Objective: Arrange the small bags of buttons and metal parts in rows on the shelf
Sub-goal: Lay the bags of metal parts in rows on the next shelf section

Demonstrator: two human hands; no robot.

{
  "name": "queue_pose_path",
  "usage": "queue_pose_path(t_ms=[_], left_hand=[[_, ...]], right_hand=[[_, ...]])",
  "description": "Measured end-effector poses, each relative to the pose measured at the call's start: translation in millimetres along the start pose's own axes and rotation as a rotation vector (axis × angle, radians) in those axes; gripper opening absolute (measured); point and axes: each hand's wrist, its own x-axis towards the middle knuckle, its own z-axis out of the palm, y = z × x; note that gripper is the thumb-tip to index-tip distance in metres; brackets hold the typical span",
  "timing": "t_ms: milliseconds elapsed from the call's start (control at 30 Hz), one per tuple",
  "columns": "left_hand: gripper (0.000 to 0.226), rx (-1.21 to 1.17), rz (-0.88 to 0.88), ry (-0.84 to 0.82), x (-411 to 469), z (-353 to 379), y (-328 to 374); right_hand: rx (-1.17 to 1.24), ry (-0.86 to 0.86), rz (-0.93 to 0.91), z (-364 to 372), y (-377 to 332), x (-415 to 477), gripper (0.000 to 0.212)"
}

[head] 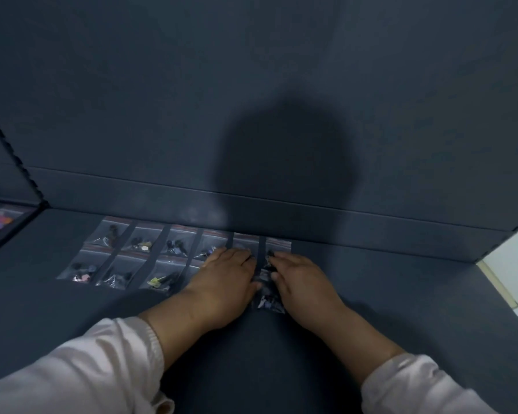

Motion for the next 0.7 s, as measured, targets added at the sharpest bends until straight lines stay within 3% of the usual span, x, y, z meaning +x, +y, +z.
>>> queue_pose_path(t_ms=[433,700], left_hand=[[0.056,-0.057,-0.006,0.131,-7.0,-0.7,-7.1],[0.032,-0.096,0.082,0.263,-37.0,9.8,-7.1]], right_hand=[[0.072,0.09,0.008,-3.0,-2.2,-2.0,0.039],[0.049,0.136,0.01,8.2,-2.2,-27.6,0.024]])
